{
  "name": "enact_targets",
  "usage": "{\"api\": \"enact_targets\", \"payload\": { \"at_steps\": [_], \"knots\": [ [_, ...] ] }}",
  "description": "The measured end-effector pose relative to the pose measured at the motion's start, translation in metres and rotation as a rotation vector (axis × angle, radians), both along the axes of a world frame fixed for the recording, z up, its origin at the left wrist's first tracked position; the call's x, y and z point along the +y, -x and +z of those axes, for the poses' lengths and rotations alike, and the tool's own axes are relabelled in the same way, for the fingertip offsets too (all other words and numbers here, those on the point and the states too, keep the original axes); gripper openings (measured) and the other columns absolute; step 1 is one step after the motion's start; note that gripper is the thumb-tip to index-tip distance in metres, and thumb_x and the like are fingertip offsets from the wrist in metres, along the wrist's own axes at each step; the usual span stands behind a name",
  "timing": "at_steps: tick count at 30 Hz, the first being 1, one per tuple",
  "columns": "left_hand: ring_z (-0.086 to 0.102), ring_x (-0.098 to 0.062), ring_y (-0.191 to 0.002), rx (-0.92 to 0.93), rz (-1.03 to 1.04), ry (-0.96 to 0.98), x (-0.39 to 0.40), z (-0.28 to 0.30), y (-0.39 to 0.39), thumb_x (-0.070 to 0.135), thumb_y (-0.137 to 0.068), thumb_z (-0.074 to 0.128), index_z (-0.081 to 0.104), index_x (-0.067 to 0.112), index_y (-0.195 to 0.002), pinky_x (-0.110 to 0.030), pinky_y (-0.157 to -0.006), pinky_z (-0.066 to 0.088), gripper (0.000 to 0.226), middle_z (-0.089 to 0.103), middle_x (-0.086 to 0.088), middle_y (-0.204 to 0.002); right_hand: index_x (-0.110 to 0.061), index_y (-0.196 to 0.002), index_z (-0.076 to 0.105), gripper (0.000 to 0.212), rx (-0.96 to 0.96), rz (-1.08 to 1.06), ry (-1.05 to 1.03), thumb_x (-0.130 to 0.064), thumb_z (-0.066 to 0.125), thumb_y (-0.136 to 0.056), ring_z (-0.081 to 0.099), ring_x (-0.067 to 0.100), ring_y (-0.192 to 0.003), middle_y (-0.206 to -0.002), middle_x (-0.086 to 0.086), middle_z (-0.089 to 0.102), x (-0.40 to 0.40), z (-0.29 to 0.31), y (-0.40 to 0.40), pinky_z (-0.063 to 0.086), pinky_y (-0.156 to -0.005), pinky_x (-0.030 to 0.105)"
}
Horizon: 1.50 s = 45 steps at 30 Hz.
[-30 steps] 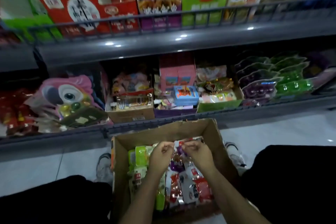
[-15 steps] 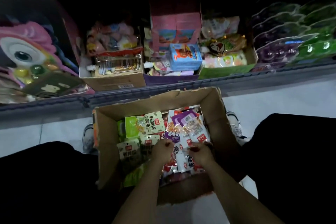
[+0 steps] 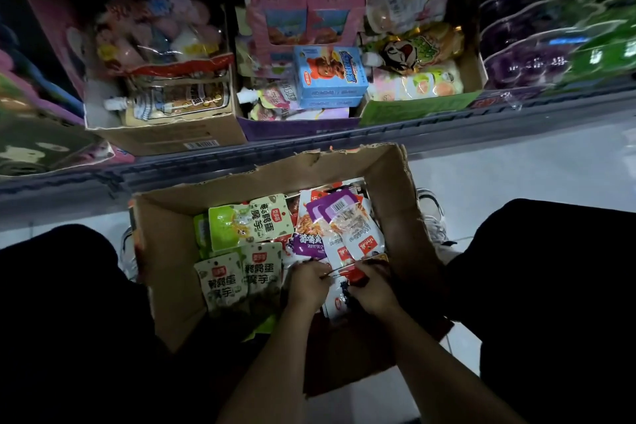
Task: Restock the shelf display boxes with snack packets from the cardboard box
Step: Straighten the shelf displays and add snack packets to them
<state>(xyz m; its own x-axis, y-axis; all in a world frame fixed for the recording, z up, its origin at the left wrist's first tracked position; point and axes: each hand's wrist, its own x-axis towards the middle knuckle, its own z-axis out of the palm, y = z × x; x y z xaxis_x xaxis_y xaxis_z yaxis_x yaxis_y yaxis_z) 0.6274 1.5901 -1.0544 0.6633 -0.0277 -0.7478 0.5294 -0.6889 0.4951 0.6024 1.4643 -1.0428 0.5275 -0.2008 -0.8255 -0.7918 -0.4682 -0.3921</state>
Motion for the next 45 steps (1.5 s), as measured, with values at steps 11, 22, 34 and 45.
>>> {"api": "enact_targets", "payload": {
  "at_steps": [11, 22, 34, 45],
  "knots": [
    [0.061, -0.021, -0.088, -0.05, -0.037, -0.102, 0.004, 0.003, -0.013, 0.008, -0.094, 0.051, 0.066, 0.009, -0.103, -0.021, -0.067, 0.042, 0.018, 0.068, -0.01, -0.104, -0.012, -0.136, 0.047, 0.053, -0.102, -0.113, -0.114, 0.004, 0.055, -0.087, 0.049, 0.02, -0.119, -0.136, 0.008, 0.044, 0.002, 0.002, -0.006, 0.037, -0.091, 0.017],
    [0.062, -0.024, -0.087, -0.261, 0.491, 0.013, 0.037, 0.017, -0.038, 0.013, -0.087, 0.064, 0.062, -0.004, -0.086, -0.024, -0.073, 0.043, 0.017, 0.068, -0.014, -0.093, -0.021, -0.139, 0.043, 0.057, -0.165, 0.1, -0.141, -0.011, 0.064, -0.086, 0.038, 0.02, -0.13, -0.141, 0.002, 0.038, 0.024, 0.008, -0.025, 0.032, -0.108, 0.03],
    [0.053, -0.008, -0.063, -0.208, 0.672, 0.159, 0.06, 0.061, -0.059, 0.029, -0.082, 0.071, 0.061, 0.013, -0.07, -0.017, -0.058, 0.038, 0.022, 0.06, 0.003, -0.068, -0.01, -0.093, 0.065, 0.01, -0.317, -0.192, -0.264, -0.009, 0.067, -0.084, 0.06, 0.015, -0.082, -0.099, 0.006, 0.064, 0.042, 0.029, -0.044, 0.046, -0.061, 0.014],
    [0.063, -0.019, -0.072, -0.143, 0.714, 0.534, 0.074, 0.175, -0.07, 0.022, -0.089, 0.063, 0.066, 0.009, -0.095, -0.029, -0.067, 0.052, 0.015, 0.069, -0.009, -0.089, 0.0, -0.083, 0.062, 0.01, -0.522, -0.18, -0.418, -0.008, 0.068, -0.083, 0.063, 0.008, -0.061, -0.074, 0.005, 0.065, 0.029, 0.147, -0.068, 0.05, -0.057, 0.018]
  ]
}}
